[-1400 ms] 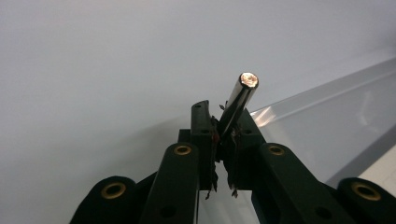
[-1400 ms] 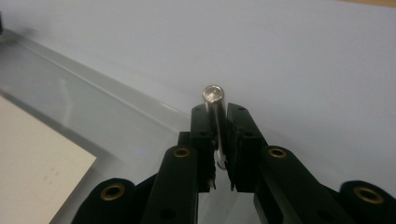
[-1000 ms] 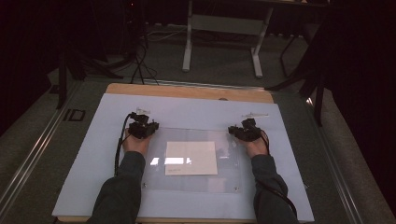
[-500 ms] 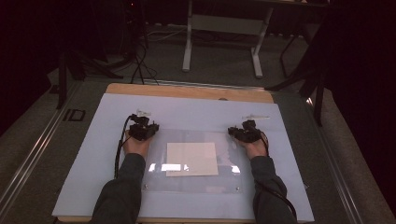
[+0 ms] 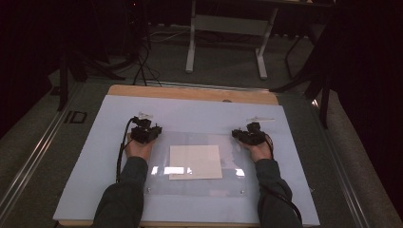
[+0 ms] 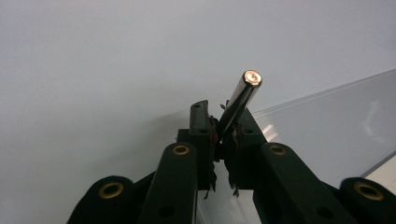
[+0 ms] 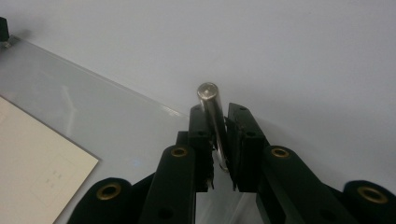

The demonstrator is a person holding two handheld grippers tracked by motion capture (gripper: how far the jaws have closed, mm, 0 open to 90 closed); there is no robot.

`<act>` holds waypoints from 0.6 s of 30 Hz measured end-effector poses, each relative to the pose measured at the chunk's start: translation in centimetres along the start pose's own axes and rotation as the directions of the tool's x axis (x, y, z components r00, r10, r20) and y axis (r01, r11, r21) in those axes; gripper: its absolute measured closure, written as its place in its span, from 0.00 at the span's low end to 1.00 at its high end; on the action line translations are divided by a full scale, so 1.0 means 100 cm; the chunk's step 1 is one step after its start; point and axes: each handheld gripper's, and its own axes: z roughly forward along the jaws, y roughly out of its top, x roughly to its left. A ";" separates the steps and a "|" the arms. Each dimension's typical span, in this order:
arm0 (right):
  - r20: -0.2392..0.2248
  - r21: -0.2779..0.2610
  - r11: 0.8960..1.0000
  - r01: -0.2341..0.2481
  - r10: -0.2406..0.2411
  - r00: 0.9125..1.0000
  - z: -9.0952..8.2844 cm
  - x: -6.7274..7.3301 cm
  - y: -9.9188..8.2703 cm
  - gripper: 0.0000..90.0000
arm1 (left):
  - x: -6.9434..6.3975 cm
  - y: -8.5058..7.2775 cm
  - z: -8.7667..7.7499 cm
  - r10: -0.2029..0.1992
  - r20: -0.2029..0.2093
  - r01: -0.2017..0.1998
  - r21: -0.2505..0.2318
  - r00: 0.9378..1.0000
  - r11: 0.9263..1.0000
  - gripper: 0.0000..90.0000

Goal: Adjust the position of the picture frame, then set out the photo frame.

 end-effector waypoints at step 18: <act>-0.009 -0.009 1.000 -0.004 0.004 1.000 0.000 -0.001 -0.002 0.89 | 0.010 -0.004 -0.023 0.030 0.087 -0.017 -0.147 0.996 0.989 0.76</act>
